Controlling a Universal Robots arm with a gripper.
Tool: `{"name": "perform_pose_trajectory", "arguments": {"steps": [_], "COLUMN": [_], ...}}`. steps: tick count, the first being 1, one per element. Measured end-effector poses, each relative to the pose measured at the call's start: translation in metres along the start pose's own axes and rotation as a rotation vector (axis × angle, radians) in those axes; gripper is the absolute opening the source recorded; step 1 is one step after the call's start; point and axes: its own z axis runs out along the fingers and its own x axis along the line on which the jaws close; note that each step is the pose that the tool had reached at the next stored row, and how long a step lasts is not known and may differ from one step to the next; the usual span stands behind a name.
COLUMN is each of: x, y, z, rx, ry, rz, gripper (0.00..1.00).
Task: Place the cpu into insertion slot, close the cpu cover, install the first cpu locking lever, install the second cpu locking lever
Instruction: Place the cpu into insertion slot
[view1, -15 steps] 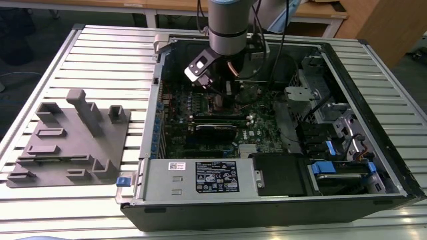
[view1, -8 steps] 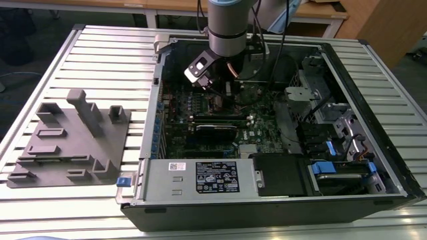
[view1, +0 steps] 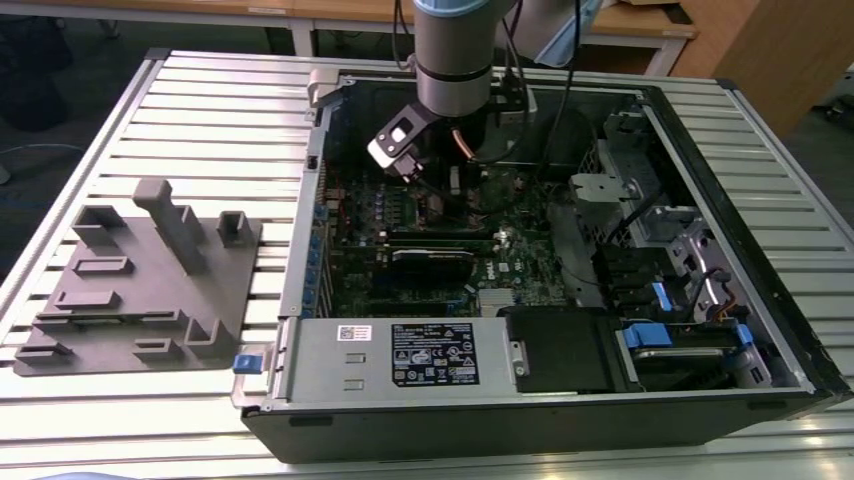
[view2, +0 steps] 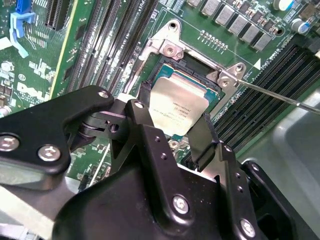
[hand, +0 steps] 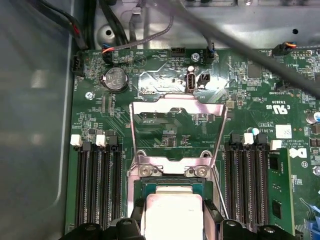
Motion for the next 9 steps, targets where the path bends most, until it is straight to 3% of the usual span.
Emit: {"name": "perform_pose_trajectory", "arguments": {"steps": [9], "x": [-0.0005], "y": [-0.0003], "z": [0.0027], "rx": [-0.0003], "ry": [-0.0012], "rz": [0.012], "gripper": [0.54]}}
